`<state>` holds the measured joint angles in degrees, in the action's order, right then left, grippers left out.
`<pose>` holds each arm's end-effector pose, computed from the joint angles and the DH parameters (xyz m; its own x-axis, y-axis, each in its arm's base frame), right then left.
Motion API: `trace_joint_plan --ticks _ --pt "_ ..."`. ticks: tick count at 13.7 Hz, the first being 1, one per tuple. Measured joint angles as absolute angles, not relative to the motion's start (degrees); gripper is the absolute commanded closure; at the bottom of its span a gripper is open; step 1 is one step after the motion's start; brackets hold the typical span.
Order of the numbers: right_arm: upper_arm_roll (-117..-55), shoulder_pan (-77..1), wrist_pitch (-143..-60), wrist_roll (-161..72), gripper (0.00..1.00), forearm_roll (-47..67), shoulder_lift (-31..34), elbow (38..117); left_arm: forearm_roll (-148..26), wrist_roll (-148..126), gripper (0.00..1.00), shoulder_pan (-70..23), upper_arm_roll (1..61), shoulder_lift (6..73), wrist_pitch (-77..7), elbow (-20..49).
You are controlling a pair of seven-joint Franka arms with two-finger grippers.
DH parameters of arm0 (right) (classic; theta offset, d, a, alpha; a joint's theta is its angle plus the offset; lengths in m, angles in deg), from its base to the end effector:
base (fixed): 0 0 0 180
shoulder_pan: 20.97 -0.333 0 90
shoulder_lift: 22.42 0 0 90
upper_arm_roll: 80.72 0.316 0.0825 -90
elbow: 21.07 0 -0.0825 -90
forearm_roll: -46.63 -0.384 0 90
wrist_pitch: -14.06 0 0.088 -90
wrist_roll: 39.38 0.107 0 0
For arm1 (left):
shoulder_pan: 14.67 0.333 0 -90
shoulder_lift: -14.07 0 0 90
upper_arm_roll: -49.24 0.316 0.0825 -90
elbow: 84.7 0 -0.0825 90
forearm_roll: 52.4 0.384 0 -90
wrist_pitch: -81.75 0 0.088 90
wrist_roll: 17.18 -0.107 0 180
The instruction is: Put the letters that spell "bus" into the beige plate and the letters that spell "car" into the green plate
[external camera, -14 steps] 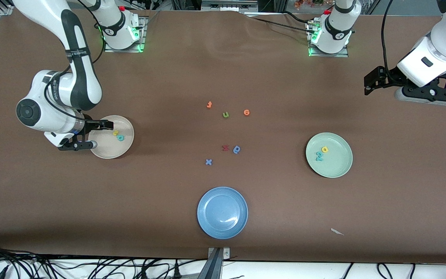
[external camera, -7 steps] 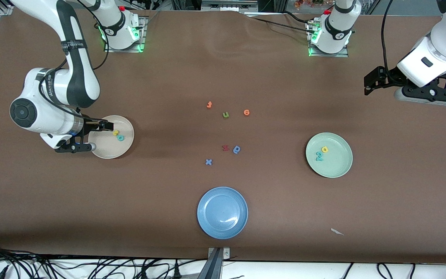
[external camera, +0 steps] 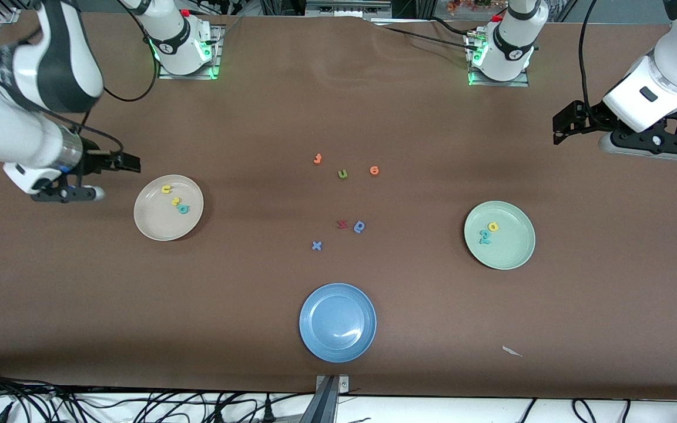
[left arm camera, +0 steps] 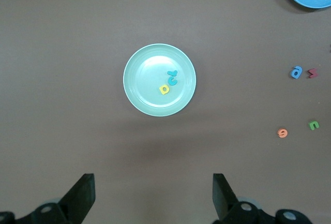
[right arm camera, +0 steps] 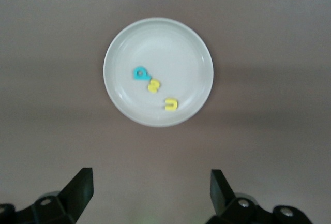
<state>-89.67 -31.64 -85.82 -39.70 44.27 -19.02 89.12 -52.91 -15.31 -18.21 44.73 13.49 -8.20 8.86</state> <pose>0.5457 0.0213 0.4411 0.9714 0.0258 -0.2362 0.0193 -0.9994 -0.0298 0.5437 -0.0781 0.6007 0.9928 -0.1074 -0.0531 -0.1072 -0.9942 0.0064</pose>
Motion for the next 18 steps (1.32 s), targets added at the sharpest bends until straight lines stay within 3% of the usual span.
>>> trace_joint_plan --ticks 5,18 --pt "-88.8 -31.6 -74.0 -39.4 0.0 44.7 -21.4 81.6 -52.9 -15.3 0.0 -18.2 44.7 13.5 -8.2 8.8" --pt "-87.6 -31.6 -74.3 -36.9 0.0 45.6 -18.9 74.2 -52.9 -15.3 0.0 -18.2 44.7 13.6 -8.2 8.8"
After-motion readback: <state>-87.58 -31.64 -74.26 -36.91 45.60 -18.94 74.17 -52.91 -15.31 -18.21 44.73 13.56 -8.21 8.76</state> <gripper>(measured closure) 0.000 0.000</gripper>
